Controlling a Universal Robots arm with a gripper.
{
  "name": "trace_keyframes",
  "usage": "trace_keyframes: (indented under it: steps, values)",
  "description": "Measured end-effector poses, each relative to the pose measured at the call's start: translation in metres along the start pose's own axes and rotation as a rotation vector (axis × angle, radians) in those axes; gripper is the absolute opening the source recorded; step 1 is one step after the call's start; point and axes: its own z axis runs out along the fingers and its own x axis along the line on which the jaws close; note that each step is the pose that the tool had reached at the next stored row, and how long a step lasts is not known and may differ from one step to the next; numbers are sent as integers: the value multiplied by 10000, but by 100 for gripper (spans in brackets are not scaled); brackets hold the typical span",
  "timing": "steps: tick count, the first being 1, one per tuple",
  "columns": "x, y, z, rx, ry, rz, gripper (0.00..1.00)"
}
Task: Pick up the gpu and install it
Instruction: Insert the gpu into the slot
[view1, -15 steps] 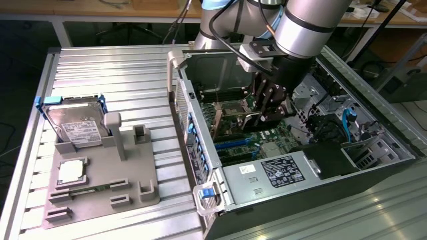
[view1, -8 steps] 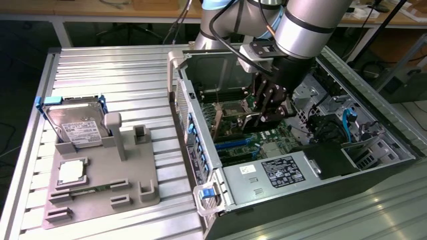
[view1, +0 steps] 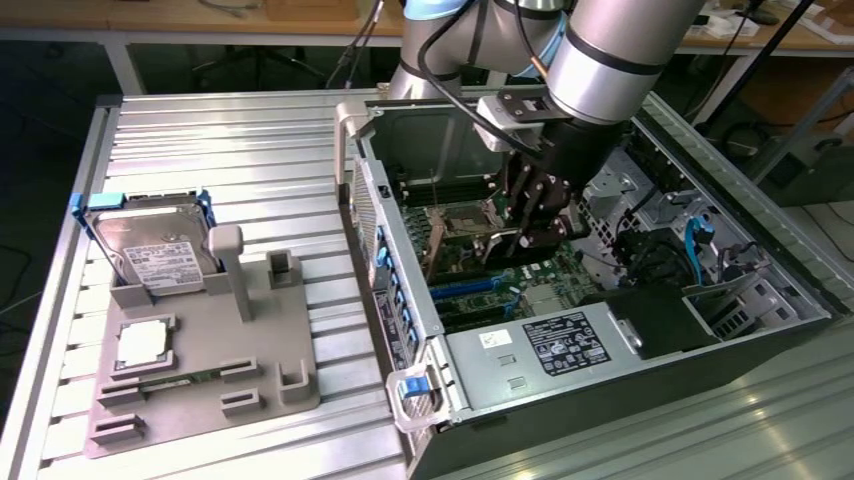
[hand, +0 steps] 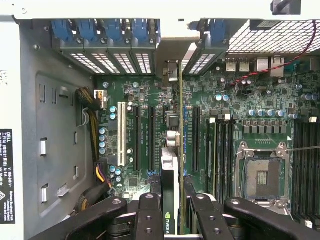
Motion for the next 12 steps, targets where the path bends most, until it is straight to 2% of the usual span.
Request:
trace_keyframes:
  steps: [12]
  values:
    - [-1,-3,71,1,0,0,27]
